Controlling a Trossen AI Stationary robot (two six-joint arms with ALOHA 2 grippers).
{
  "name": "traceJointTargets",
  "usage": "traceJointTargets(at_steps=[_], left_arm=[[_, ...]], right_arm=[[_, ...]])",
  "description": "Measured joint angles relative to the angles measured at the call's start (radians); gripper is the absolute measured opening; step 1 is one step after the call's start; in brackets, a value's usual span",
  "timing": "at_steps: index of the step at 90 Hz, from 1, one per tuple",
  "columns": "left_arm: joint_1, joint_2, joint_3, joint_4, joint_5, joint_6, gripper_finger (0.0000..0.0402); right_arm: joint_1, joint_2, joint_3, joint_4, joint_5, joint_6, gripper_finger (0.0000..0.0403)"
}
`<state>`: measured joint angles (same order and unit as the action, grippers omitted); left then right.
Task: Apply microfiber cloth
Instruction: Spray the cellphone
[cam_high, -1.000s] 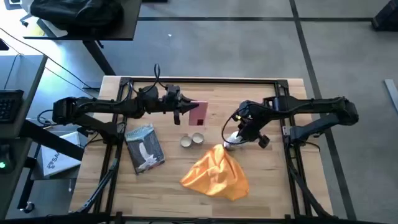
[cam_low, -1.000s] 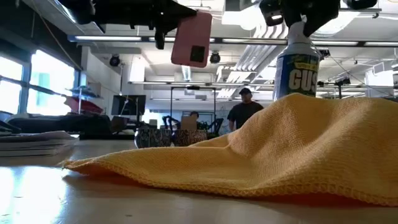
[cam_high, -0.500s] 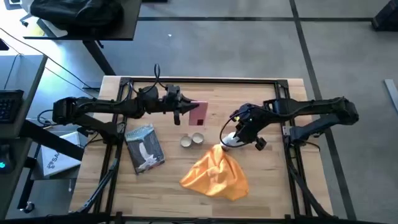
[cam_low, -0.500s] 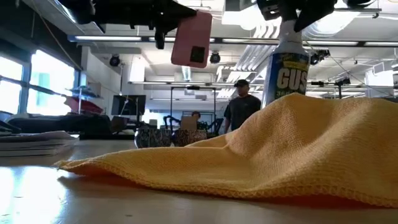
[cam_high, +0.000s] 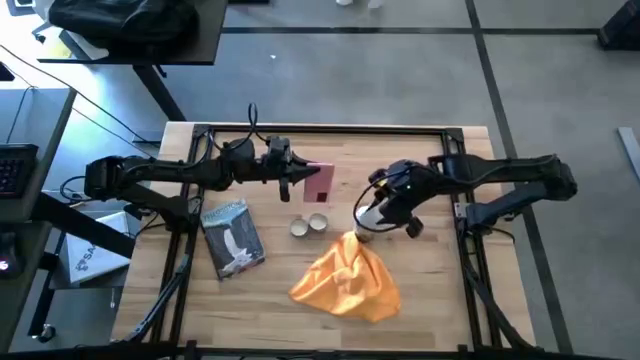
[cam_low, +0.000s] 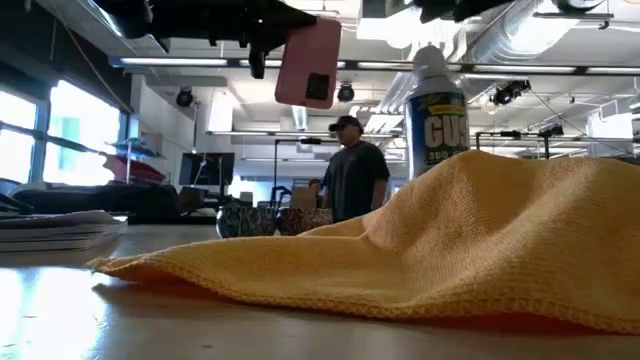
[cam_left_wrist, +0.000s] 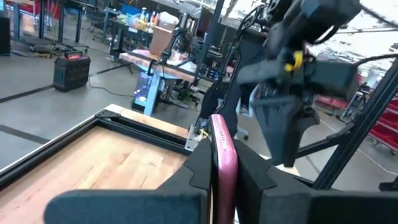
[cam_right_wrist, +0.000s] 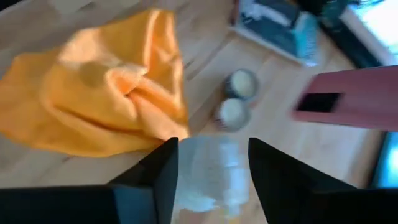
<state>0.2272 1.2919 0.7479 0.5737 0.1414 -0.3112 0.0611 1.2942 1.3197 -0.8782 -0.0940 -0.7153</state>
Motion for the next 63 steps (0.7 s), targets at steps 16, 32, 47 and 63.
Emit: traceJointTargets(at_steps=[16,32,47,63], left_arm=[[0.0,0.0,0.0,0.0,-0.002,0.006,0.0012],[0.0,0.009,0.0,0.026,-0.007,0.026,0.0012],[-0.002,0.056,0.0,0.095,-0.004,0.026,0.0012],[-0.002,0.114,-0.001,0.16,-0.002,0.003,0.0012]], right_arm=[[0.021,0.0,0.054,-0.084,0.026,0.181,0.0159],[0.021,0.0,0.012,-0.212,0.008,0.34,0.014],[0.021,0.0,-0.055,-0.198,0.06,0.363,0.0122],[0.018,0.0,-0.108,-0.169,0.173,0.328,0.0094]])
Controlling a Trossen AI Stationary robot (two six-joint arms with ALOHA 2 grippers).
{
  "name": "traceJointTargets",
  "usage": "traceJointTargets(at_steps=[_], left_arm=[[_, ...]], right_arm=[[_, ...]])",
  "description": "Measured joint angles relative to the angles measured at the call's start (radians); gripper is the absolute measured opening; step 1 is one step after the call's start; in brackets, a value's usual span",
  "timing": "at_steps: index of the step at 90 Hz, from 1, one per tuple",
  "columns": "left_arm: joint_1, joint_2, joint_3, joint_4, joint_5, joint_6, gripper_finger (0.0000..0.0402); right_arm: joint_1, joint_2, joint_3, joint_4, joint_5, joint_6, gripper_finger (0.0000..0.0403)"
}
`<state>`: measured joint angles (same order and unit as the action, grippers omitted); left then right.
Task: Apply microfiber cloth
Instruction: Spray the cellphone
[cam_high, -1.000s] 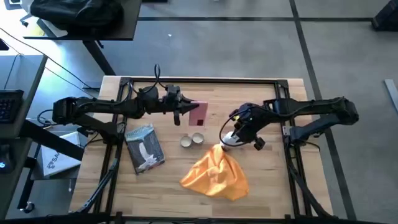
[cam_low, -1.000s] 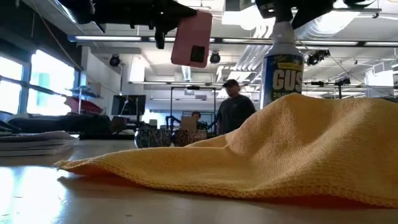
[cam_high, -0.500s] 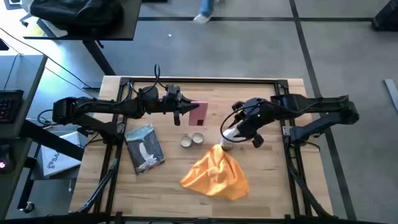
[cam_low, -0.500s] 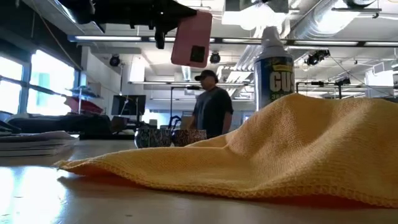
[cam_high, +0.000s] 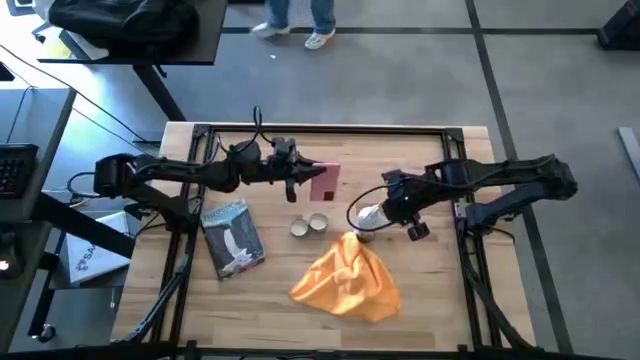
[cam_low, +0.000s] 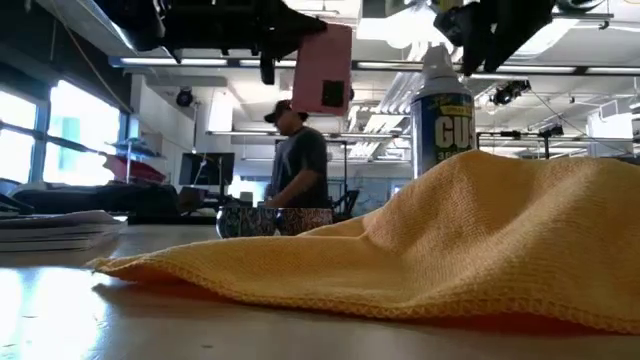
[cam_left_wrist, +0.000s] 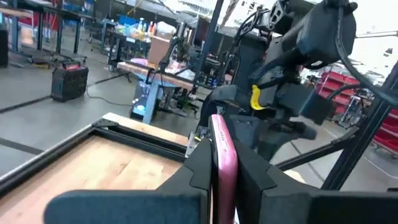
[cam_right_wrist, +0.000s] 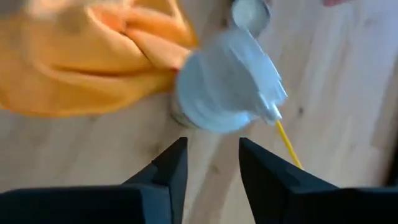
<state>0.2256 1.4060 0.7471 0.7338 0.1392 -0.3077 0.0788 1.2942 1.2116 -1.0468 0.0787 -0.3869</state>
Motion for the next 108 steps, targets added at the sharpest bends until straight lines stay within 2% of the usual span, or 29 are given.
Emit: traceJointTargets(at_steps=[10,29,54,69,75,97,108], left_arm=[[0.003,0.021,0.0,0.02,0.0,-0.002,0.0012],[0.004,0.024,0.0,0.029,0.0,-0.002,0.0012],[0.004,0.024,0.0,0.028,0.0,0.005,0.0012],[0.005,0.024,0.0,0.028,0.0,0.007,0.0012],[0.011,0.023,0.0,0.028,0.001,0.006,0.0012],[0.054,0.023,0.0,0.049,-0.011,0.009,0.0012],[0.07,0.023,0.001,0.051,-0.053,0.081,0.0012]], right_arm=[[0.0,0.0,-0.011,0.057,0.042,-0.013,0.0076],[0.0,0.001,-0.016,0.188,0.052,-0.079,0.0054],[-0.001,0.002,-0.016,0.216,0.057,-0.133,0.0039],[-0.002,-0.009,-0.016,0.205,0.177,-0.198,0.0026],[-0.013,-0.022,-0.016,0.21,0.192,-0.225,0.0015],[-0.097,-0.024,-0.016,0.284,0.04,-0.241,0.0001],[-0.147,-0.024,-0.016,0.33,-0.063,-0.242,0.0]])
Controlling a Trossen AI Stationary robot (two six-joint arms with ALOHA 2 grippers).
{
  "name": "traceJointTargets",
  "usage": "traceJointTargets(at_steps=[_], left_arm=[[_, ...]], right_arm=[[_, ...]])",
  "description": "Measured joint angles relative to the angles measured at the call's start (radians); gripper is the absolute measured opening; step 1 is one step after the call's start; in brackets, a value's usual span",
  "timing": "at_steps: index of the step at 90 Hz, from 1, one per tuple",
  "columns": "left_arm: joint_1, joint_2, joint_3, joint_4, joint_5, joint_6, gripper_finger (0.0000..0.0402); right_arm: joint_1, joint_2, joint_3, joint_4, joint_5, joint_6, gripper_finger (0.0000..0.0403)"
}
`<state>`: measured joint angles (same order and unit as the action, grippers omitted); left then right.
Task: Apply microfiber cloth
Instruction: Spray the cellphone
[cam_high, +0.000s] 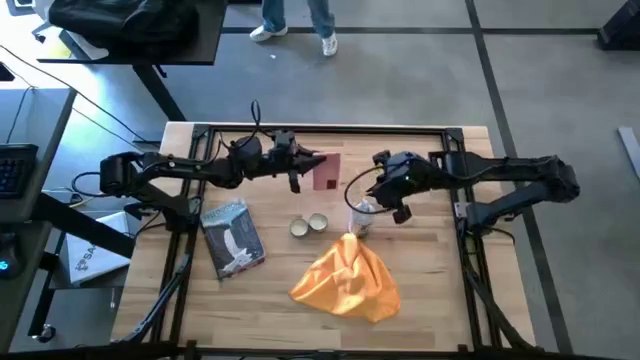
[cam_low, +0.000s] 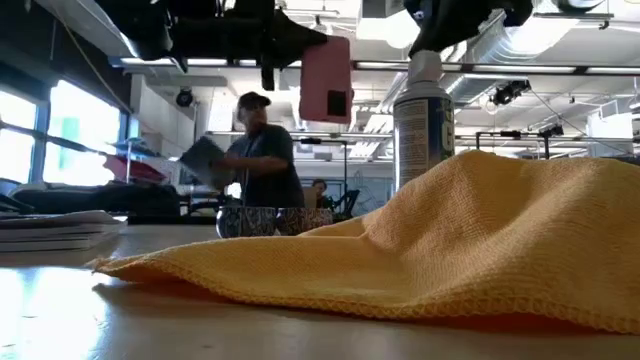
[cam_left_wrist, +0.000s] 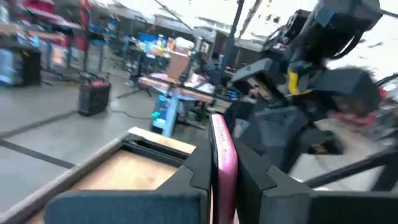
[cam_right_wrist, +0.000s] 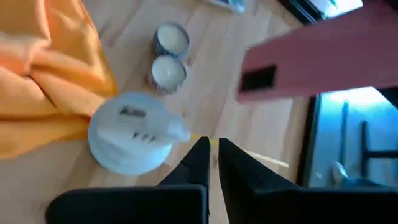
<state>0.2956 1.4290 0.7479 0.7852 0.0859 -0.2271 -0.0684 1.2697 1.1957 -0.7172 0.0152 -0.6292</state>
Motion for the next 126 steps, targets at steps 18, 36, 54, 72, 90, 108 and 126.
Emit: traceJointTargets(at_steps=[18,36,54,72,90,108,126], left_arm=[[0.019,0.099,0.0,0.157,-0.014,0.047,0.0012],[0.052,0.246,0.0,0.362,-0.013,0.046,0.0012],[0.034,0.33,0.001,0.493,-0.006,0.039,0.0012],[0.008,0.359,0.001,0.498,-0.006,0.055,0.0012],[0.018,0.359,0.068,0.442,0.059,0.09,0.0012],[0.028,0.359,0.181,0.231,0.065,0.174,0.0012],[0.028,0.359,0.205,0.23,0.059,0.18,0.0012]], right_arm=[[-0.067,0.006,0.0,0.02,-0.211,0.01,0.0],[-0.102,0.015,0.0,0.026,-0.257,0.009,0.0],[-0.117,0.076,0.0,0.025,-0.306,0.011,0.0],[-0.105,0.088,0.0,0.029,-0.288,0.023,0.0],[-0.099,0.069,0.0,0.041,-0.243,0.029,0.0],[-0.099,0.063,0.001,0.029,-0.243,0.074,0.0],[-0.099,0.063,0.001,-0.003,-0.244,0.075,0.0]])
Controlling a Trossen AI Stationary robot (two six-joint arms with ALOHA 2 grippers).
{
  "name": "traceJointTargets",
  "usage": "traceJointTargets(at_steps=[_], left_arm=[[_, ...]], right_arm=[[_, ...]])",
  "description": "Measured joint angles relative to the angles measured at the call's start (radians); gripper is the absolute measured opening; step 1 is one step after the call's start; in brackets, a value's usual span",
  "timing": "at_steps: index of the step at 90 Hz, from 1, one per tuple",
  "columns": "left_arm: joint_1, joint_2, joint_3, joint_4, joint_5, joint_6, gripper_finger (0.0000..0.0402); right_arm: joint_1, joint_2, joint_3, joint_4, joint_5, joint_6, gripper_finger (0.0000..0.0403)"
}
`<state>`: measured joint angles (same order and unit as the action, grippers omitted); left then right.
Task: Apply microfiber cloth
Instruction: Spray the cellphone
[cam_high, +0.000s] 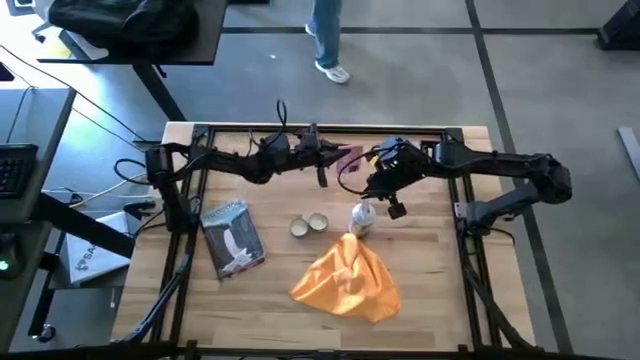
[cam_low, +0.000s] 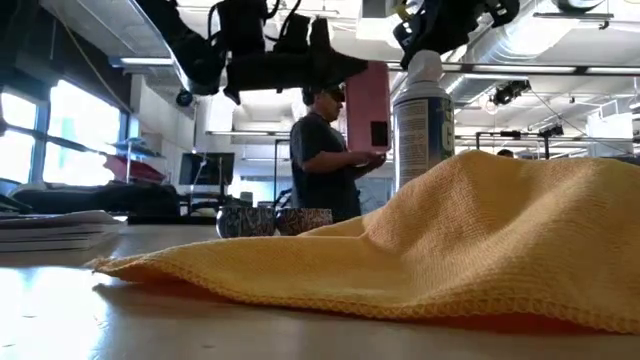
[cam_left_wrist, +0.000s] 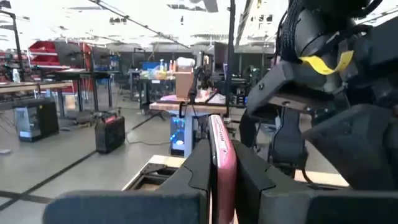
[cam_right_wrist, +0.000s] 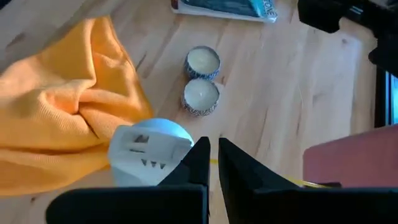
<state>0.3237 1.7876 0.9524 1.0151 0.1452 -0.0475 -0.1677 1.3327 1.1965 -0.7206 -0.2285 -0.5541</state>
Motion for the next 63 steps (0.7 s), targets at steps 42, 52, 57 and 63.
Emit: traceJointTargets(at_steps=[42,52,57,63], left_arm=[[0.023,0.0,0.004,0.028,-0.073,-0.087,0.0012],[0.022,0.0,0.004,0.028,-0.073,-0.105,0.0012],[0.019,0.0,0.004,0.027,-0.074,-0.108,0.0012],[0.015,0.0,0.004,0.023,-0.081,-0.108,0.0012]], right_arm=[[0.0,-0.007,0.032,-0.014,-0.009,0.005,0.0],[0.0,-0.004,0.033,-0.018,-0.019,0.0,0.0],[0.0,-0.003,0.033,-0.027,-0.033,-0.001,0.0],[0.0,-0.003,0.033,-0.036,-0.035,-0.002,0.0]])
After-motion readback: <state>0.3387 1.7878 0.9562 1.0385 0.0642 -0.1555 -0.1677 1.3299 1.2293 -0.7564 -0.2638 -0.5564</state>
